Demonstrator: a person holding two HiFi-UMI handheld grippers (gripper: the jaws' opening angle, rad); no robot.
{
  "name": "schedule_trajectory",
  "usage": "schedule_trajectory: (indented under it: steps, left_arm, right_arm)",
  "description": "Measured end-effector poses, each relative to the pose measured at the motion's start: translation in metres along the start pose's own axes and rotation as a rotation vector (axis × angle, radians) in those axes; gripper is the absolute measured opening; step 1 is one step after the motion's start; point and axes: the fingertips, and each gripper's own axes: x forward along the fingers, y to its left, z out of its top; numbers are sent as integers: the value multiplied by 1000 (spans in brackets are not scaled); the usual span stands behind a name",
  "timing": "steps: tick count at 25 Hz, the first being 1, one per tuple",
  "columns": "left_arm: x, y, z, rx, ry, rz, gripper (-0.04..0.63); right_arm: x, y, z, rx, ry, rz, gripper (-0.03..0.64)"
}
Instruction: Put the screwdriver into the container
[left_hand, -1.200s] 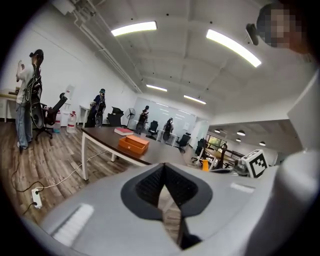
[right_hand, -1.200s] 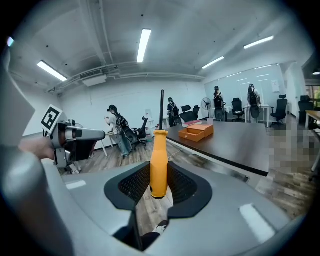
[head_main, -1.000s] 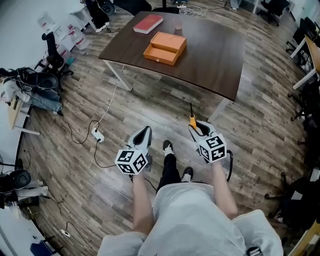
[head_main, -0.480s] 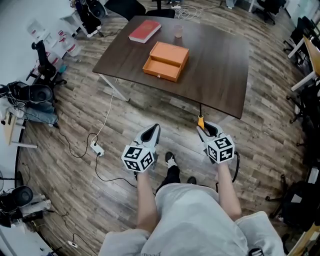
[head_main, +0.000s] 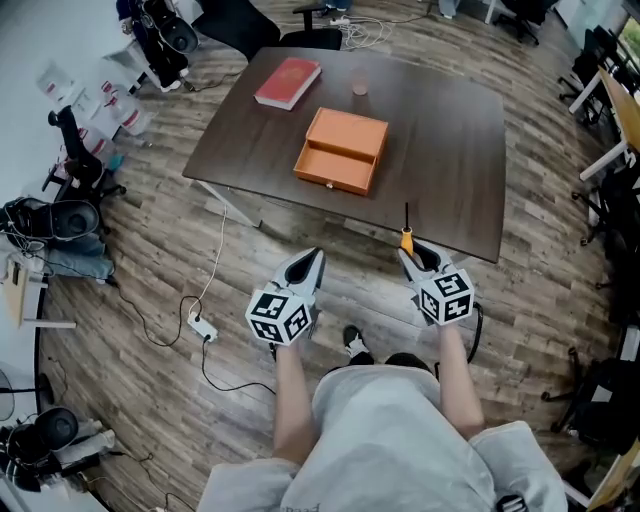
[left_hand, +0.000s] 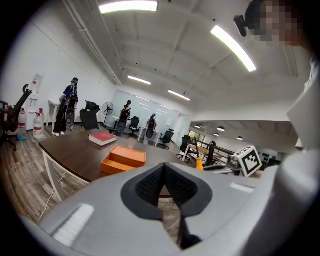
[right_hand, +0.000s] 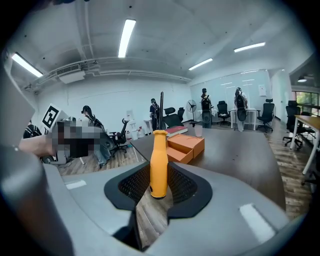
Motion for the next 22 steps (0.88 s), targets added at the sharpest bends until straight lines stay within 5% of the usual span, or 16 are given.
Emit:
schedule_trajectory:
  steps: [8, 22]
  left_arm:
    - [5, 25, -1, 38, 51, -51, 54]
    - [44, 110, 17, 58, 79, -10, 54]
  right_arm:
    - [37, -1, 20, -114, 44, 18, 109]
    - [134, -32, 45, -244, 127, 85, 109]
